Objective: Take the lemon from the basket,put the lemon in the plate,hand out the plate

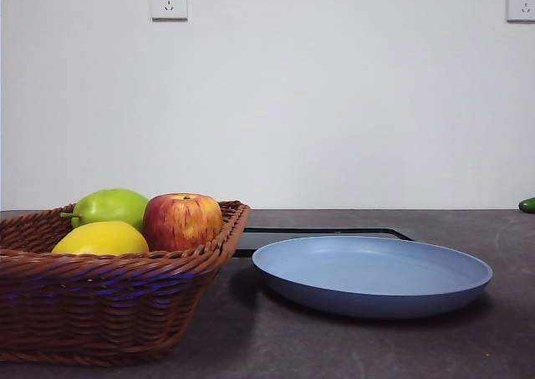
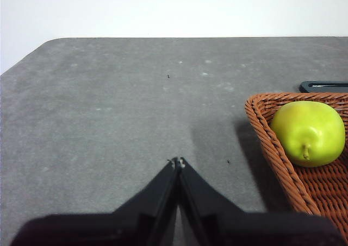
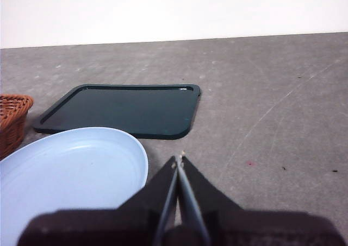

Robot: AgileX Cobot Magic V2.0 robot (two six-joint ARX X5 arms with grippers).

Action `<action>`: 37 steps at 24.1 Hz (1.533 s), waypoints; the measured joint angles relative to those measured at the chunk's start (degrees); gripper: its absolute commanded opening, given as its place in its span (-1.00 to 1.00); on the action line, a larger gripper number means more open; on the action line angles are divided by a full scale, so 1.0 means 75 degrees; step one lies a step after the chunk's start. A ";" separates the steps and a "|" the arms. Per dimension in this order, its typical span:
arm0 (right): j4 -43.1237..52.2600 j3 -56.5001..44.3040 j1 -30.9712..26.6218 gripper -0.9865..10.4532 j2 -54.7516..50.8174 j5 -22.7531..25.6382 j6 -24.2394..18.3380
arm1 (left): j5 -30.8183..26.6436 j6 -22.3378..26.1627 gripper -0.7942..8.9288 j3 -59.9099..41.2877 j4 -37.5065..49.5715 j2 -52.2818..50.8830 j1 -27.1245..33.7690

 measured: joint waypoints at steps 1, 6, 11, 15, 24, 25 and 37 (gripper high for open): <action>0.0000 0.0000 0.0000 -0.82 0.0000 0.0000 0.0000 | 0.0000 0.0000 -0.82 0.0000 0.0000 0.0000 0.0000; 0.0003 0.0000 0.0000 -0.82 0.0000 0.0000 0.0023 | 0.0020 -0.0006 -0.82 0.0000 0.0009 0.0000 0.0000; 0.0076 -0.0003 0.0000 -0.82 0.0000 -0.0015 0.0758 | 0.0650 -0.0883 -0.82 -0.0003 0.0047 0.0000 0.0000; 0.0134 -0.0003 0.0000 -0.82 0.0000 -0.0015 0.1818 | 0.1591 -0.1836 -0.82 -0.0009 0.0134 0.0000 0.0000; -0.0338 0.0236 0.0000 -0.82 0.0003 -0.0029 0.3042 | 0.2358 -0.2844 -0.82 0.0487 -0.0525 0.0032 0.0000; -0.0472 0.0376 0.0000 -0.82 0.0017 -0.0029 0.3072 | 0.2384 -0.2885 -0.82 0.0769 -0.0857 0.0090 0.0000; -0.2168 0.2812 0.0000 -0.82 0.1285 -0.0029 0.2958 | 0.3083 -0.2903 -0.82 0.3069 -0.1760 0.1996 0.0000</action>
